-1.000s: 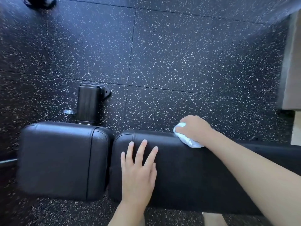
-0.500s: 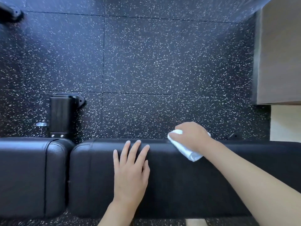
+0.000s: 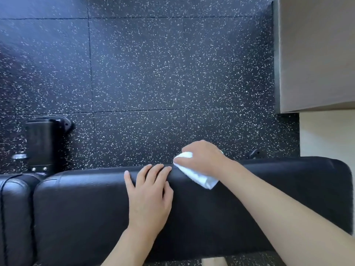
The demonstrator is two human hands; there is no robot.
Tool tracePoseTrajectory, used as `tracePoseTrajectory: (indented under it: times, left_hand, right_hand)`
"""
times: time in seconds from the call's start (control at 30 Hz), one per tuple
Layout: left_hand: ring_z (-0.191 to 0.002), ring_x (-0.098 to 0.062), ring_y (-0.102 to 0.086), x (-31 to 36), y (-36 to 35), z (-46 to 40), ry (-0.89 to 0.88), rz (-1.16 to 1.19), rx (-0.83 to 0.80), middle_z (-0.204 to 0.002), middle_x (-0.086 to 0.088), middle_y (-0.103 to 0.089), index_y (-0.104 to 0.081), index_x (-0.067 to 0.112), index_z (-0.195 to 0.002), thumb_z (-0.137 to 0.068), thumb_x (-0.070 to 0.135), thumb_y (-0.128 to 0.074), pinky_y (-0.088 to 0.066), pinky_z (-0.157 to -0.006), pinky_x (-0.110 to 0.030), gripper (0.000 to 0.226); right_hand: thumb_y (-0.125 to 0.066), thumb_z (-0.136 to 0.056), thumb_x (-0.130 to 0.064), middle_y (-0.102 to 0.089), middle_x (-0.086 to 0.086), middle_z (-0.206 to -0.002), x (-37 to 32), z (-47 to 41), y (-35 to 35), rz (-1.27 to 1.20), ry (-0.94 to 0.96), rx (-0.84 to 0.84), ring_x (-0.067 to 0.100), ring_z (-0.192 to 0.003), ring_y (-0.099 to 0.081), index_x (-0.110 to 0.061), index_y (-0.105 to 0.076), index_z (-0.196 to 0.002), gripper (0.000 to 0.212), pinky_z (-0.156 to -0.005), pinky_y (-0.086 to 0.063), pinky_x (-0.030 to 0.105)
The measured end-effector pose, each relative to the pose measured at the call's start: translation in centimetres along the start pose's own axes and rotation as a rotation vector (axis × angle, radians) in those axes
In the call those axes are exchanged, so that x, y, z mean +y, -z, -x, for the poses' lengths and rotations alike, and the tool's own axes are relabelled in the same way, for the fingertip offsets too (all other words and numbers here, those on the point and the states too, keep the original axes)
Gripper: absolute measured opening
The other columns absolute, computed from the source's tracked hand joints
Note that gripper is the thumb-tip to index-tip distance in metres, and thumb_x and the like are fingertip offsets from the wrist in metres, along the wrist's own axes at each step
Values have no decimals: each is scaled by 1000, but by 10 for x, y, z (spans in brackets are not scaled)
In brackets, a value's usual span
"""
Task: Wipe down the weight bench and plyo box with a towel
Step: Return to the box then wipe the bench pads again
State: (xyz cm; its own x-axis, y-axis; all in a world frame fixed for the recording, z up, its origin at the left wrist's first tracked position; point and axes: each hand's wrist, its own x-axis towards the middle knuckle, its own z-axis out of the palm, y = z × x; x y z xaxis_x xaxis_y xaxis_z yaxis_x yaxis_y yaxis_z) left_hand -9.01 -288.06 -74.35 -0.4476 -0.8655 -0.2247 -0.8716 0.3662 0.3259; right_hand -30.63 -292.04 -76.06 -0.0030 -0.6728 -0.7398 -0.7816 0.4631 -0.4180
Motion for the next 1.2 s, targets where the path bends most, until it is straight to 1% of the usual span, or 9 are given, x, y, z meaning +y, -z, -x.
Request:
tracePoseTrajectory:
  times: [0.17, 0.37, 0.63, 0.8, 0.9, 1.0, 1.07, 1.13, 1.2]
  left_hand:
    - [-128, -24, -59, 32, -9, -9, -50, 21, -110, -134, 9, -66, -66, 26, -136, -99, 32, -45, -23, -122, -66, 42]
    - [-127, -19, -59, 89, -29, -23, -120, 45, -197, -135, 12, -64, -64, 29, -138, -102, 42, -45, -29, -121, -60, 42]
    - [-128, -15, -58, 102, -37, -26, -80, 125, -251, -132, 11, -64, -59, 25, -135, -100, 46, -44, -31, -122, -47, 43]
    - [-128, -18, -58, 105, -37, -26, -99, 45, -263, -135, 9, -64, -61, 23, -134, -99, 45, -45, -35, -118, -51, 44]
    - [-126, -21, -61, 129, -44, -31, -117, -6, -269, -135, 7, -66, -64, 21, -133, -99, 47, -45, -37, -115, -56, 47]
    - [-125, -24, -61, 170, -57, -42, -176, -22, -320, -137, 4, -65, -62, 20, -137, -101, 53, -42, -39, -113, -53, 53]
    - [-126, -24, -60, 199, -66, -51, -234, -34, -373, -138, 3, -63, -58, 20, -140, -103, 57, -37, -40, -111, -52, 57]
    - [-124, -25, -59, 222, -75, -58, -290, -36, -416, -137, 3, -62, -56, 19, -140, -103, 59, -31, -41, -109, -50, 59]
    - [-123, -25, -59, 238, -82, -62, -326, -43, -445, -135, 2, -62, -55, 19, -140, -103, 60, -27, -41, -108, -48, 62]
  right_hand:
    - [-53, -81, -54, -60, 2, -67, 68, 24, 27, 43, -55, -12, 23, -72, -62, -11, -54, -69, 45, -66, -54, 44]
    - [-57, -78, -64, -62, -2, -67, 169, 61, 72, 48, -261, 14, 21, -72, -64, -18, -55, -69, 48, -72, -57, 44]
    - [-55, -84, -53, -63, -4, -70, 83, 20, 33, -10, -16, -66, 16, -74, -60, -18, -58, -65, 40, -59, -38, 32]
    - [-57, -87, -45, -55, -4, -69, 104, 31, 44, -39, -5, -48, 19, -71, -53, -21, -48, -62, 36, -56, -32, 31]
    - [-55, -85, -40, -56, -5, -70, 152, 53, 69, 14, -104, -49, 20, -72, -54, -19, -51, -64, 30, -58, -36, 31]
    - [-53, -83, -40, -63, -4, -73, 219, 78, 101, 166, -240, -26, 24, -76, -62, -15, -63, -73, 29, -71, -53, 34]
    - [-51, -82, -45, -67, -3, -78, 254, 99, 120, 192, -349, 21, 23, -78, -63, -16, -63, -76, 32, -76, -56, 35]
    - [-52, -84, -39, -65, -1, -77, 275, 115, 126, 199, -409, 92, 21, -74, -60, -12, -61, -77, 29, -71, -53, 31]
    - [-51, -87, -36, -60, -3, -76, 277, 119, 122, 170, -422, 146, 16, -71, -52, -13, -58, -75, 27, -60, -36, 28]
